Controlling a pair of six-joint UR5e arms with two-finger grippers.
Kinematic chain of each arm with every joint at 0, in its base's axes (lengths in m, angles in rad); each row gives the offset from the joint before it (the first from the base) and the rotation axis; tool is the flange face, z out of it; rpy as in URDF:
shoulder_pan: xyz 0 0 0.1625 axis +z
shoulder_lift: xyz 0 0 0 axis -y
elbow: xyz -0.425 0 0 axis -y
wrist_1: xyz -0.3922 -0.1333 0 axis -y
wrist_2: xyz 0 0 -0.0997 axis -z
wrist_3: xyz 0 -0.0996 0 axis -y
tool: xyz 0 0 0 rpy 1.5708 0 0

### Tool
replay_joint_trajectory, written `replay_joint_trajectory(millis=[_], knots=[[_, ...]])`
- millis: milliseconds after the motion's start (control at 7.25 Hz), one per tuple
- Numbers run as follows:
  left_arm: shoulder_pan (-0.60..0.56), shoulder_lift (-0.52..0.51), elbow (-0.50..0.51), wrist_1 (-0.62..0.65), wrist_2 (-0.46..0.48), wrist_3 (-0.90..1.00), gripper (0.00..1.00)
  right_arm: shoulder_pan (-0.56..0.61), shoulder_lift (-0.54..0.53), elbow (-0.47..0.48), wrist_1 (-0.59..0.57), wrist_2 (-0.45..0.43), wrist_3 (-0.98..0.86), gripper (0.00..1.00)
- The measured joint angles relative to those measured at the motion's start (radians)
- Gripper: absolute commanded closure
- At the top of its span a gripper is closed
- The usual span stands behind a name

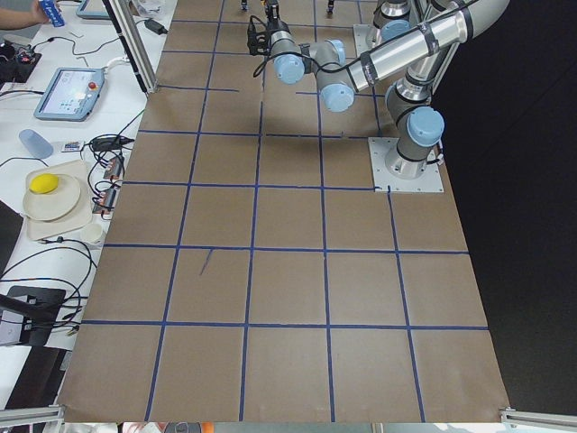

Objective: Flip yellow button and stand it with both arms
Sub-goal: 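Grasp the yellow button cap with the right gripper, then open the left gripper, then carry the yellow button with the right gripper while the left gripper withdraws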

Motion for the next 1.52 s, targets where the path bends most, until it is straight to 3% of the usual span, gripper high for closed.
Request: replay_joint_trajectory(millis=[276,414,828,1103,1379,1517], knots=[[0.003,0.006,0.004,-0.002,0.012,0.001,0.01,-0.006,-0.003,-0.010,0.000,-0.042,0.000,0.92],[0.005,0.012,0.005,-0.003,0.041,0.002,0.01,-0.013,-0.013,-0.019,0.000,-0.104,0.000,0.92],[0.017,0.012,0.013,-0.002,0.221,0.000,0.01,-0.022,-0.042,-0.052,-0.013,-0.478,-0.095,0.92],[0.018,0.000,0.027,-0.005,0.381,0.001,0.01,-0.027,-0.044,-0.053,-0.018,-0.629,-0.128,0.93],[0.013,-0.017,0.060,-0.014,0.557,-0.001,0.01,-0.078,-0.054,-0.044,-0.038,-0.724,0.068,0.96],[0.011,-0.016,0.070,-0.016,0.640,-0.002,0.01,-0.111,-0.060,-0.038,-0.053,-0.818,0.214,0.99]])
